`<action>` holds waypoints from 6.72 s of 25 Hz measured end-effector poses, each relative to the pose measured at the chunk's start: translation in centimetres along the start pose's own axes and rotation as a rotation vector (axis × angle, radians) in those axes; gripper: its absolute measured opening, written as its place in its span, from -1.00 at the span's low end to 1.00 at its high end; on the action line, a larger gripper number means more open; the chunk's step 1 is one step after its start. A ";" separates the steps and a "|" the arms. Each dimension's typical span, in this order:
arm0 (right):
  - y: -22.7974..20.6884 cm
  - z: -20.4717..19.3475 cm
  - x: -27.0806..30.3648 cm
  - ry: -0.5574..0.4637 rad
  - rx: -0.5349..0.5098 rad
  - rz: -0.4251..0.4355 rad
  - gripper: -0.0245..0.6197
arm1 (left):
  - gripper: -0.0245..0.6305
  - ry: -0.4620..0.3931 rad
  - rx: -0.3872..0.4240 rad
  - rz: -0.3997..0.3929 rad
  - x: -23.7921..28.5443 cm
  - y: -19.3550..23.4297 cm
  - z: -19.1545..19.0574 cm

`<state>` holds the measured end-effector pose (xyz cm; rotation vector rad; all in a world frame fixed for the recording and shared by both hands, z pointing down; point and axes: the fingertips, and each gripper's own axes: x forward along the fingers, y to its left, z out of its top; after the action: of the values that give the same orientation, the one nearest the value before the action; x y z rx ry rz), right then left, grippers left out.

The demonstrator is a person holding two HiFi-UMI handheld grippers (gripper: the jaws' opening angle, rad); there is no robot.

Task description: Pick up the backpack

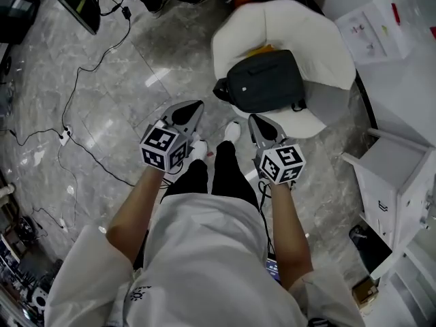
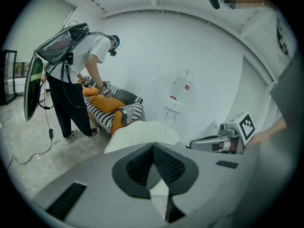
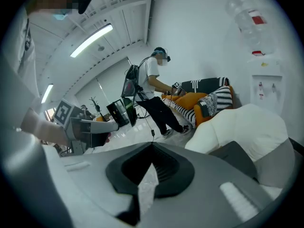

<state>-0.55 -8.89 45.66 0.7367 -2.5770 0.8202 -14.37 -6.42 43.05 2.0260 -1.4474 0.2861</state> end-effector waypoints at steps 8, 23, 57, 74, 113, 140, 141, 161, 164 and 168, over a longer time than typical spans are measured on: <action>-5.0 -1.5 3.9 0.069 0.003 0.056 -0.92 | -0.93 0.073 -0.011 0.051 5.7 1.0 -1.0; -10.0 -9.0 11.1 0.212 0.068 -0.038 -0.92 | -0.93 0.269 -0.028 0.029 13.3 7.5 -8.8; -17.7 -35.4 27.7 0.528 0.025 -0.275 -0.91 | -0.93 0.471 0.169 -0.133 27.1 18.8 -29.7; -19.6 -40.2 30.2 0.560 -0.156 -0.414 -0.57 | -0.85 0.501 0.201 -0.167 31.3 18.8 -35.8; -18.7 -35.7 27.7 0.396 -0.076 -0.300 -0.83 | -0.40 0.502 -0.005 -0.344 32.9 14.9 -36.6; -20.6 -15.2 14.2 0.172 -0.091 -0.121 -0.83 | -0.40 0.363 -0.380 -0.561 32.9 1.5 -17.5; -20.8 -14.8 13.8 0.169 -0.090 -0.109 -0.83 | -0.40 0.365 -0.387 -0.562 33.1 1.0 -17.1; -23.8 -7.3 10.4 0.153 -0.250 -0.088 -0.83 | -0.29 0.457 -0.440 -0.469 36.7 -3.8 -10.0; -24.4 -6.0 10.0 0.135 -0.247 -0.089 -0.83 | -0.37 0.433 -0.468 -0.454 37.2 -4.3 -8.6; -25.3 -4.2 9.1 0.122 -0.260 -0.092 -0.83 | -0.65 0.389 -0.454 -0.451 37.6 -5.9 -6.1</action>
<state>7.11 -27.39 64.03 0.6969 -2.4576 0.4744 6.16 -30.69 64.87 1.7360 -0.7132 0.1312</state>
